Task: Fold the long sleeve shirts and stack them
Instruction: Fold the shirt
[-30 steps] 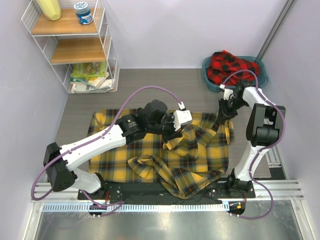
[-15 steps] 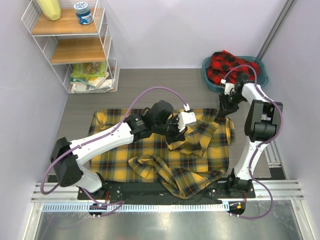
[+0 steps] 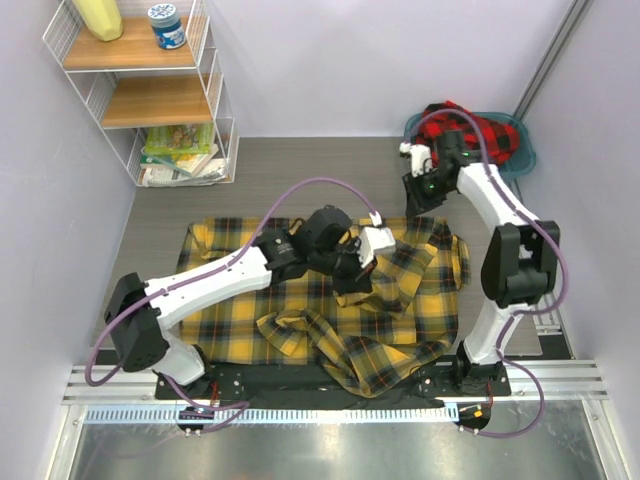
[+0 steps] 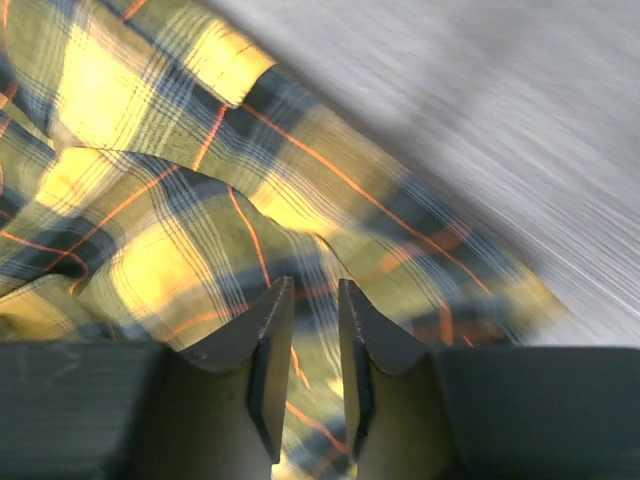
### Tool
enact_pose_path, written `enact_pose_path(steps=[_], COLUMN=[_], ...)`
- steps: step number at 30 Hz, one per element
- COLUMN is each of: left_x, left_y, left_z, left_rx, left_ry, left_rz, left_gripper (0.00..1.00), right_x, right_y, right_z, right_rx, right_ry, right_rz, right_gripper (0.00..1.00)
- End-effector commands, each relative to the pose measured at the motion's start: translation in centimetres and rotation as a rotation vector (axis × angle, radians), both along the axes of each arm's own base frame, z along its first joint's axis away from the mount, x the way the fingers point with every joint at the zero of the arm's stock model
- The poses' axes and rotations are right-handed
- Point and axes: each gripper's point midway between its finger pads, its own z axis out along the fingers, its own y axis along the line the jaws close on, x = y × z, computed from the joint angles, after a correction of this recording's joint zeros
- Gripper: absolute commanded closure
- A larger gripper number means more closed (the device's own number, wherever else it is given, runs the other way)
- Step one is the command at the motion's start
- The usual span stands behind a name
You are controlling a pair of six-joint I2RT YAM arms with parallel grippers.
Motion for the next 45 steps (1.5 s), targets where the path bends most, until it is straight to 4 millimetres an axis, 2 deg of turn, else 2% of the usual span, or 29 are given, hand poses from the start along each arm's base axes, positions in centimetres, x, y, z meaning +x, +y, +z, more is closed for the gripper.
enact_pose_path(steps=[1, 3, 4, 6, 7, 8, 11, 16, 19, 21, 22, 24, 25, 27, 29, 30, 32, 33, 35, 36, 37, 38, 39, 40, 41, 42, 43, 44, 45], left_x=[5.7, 8.0, 9.8, 11.6, 13.1, 13.8, 15.5, 16.4, 16.7, 16.6, 16.3, 15.6, 15.6, 16.7, 17.2, 17.1, 16.7, 16.3, 15.9, 14.7, 14.6, 14.6, 13.2, 13.0, 12.8, 11.1, 10.3, 9.2, 7.7], left_y=[3.7, 5.7, 7.6, 9.6, 11.6, 12.5, 15.5, 19.0, 20.0, 20.0, 19.6, 18.4, 18.3, 19.1, 19.9, 20.0, 19.3, 18.2, 16.4, 14.3, 12.9, 11.5, 9.1, 7.8, 6.1, 4.0, 3.0, 2.5, 2.0], left_z=[2.6, 2.3, 1.1, 0.2, -0.7, -1.3, -3.2, -6.8, -7.6, -7.2, -6.8, -4.1, -3.6, -3.5, -4.5, -5.5, -6.0, -6.1, -6.2, -6.1, -6.4, -5.8, -5.7, -6.8, -6.0, -6.4, -6.6, -7.6, -8.0], left_rx=[-0.089, -0.107, -0.091, -0.090, -0.078, -0.073, -0.051, 0.039, 0.036, 0.017, 0.001, -0.075, -0.083, -0.022, 0.056, 0.109, 0.111, 0.117, 0.132, 0.129, 0.127, 0.114, 0.115, 0.147, 0.133, 0.142, 0.152, 0.210, 0.241], left_ry=[0.052, 0.072, 0.104, 0.118, 0.121, 0.120, 0.116, 0.113, 0.093, 0.066, 0.061, 0.040, 0.035, 0.005, 0.019, 0.066, 0.124, 0.131, 0.129, 0.127, 0.131, 0.120, 0.112, 0.113, 0.096, 0.094, 0.091, 0.104, 0.107], left_rz=[0.277, 0.380, 0.466, 0.549, 0.619, 0.655, 0.734, 0.810, 0.813, 0.779, 0.749, 0.662, 0.655, 0.725, 0.748, 0.754, 0.735, 0.710, 0.677, 0.622, 0.609, 0.586, 0.527, 0.509, 0.484, 0.415, 0.372, 0.319, 0.268], left_gripper=[1.00, 1.00, 1.00, 1.00, 1.00, 1.00, 1.00, 1.00, 1.00, 0.99, 0.97, 0.91, 0.90, 0.87, 0.89, 0.93, 0.98, 1.00, 1.00, 1.00, 1.00, 1.00, 1.00, 1.00, 1.00, 0.99, 0.95, 0.82, 0.75], right_x=[-1.2, -2.5, -2.9, -3.1, -3.0, -3.0, -2.7, -2.8, -3.0, -3.0, -3.1, -3.1, -3.1, -3.2, -2.9, -2.7, -2.5, -2.3, -2.4, -2.5, -2.6, -2.6, -2.6, -2.6, -2.5, -2.5, -2.6, -2.8, -3.3], right_y=[-0.8, -1.8, -2.1, -2.8, -2.8, -2.9, -2.9, -3.1, -3.3, -3.3, -3.3, -3.5, -3.5, -3.4, -2.9, -2.2, -1.6, -1.1, -0.7, -0.5, -0.3, -0.5, -0.6, -0.4, -0.3, -0.5, -0.2, 0.1, 0.5], right_z=[-7.1, -9.7, -10.5, -11.1, -11.0, -11.0, -10.5, -10.1, -9.9, -9.7, -9.7, -9.8, -9.9, -9.6, -8.6, -7.3, -5.7, -4.2, -2.6, -1.9, -0.9, -0.6, 0.0, 0.7, 1.1, 1.5, 1.8, 2.0, 2.1], right_rx=[-0.065, -0.118, -0.135, -0.168, -0.173, -0.174, -0.180, -0.192, -0.198, -0.201, -0.202, -0.209, -0.213, -0.205, -0.180, -0.140, -0.106, -0.074, -0.048, -0.036, -0.025, -0.023, -0.016, 0.011, 0.029, 0.050, 0.075, 0.101, 0.120], right_ry=[0.163, 0.224, 0.240, 0.250, 0.243, 0.241, 0.227, 0.232, 0.230, 0.224, 0.225, 0.228, 0.228, 0.230, 0.218, 0.211, 0.191, 0.170, 0.152, 0.145, 0.126, 0.121, 0.110, 0.102, 0.096, 0.102, 0.107, 0.118, 0.138], right_rz=[0.010, 0.031, 0.036, 0.037, 0.039, 0.037, 0.037, 0.050, 0.053, 0.056, 0.057, 0.057, 0.061, 0.062, 0.069, 0.070, 0.066, 0.059, 0.051, 0.049, 0.042, 0.033, 0.025, 0.011, 0.004, -0.009, -0.009, -0.012, -0.007], right_gripper=[0.72, 0.73, 0.73, 0.73, 0.73, 0.73, 0.72, 0.71, 0.71, 0.71, 0.70, 0.70, 0.70, 0.68, 0.66, 0.64, 0.60, 0.59, 0.56, 0.55, 0.55, 0.55, 0.55, 0.54, 0.53, 0.53, 0.53, 0.53, 0.53])
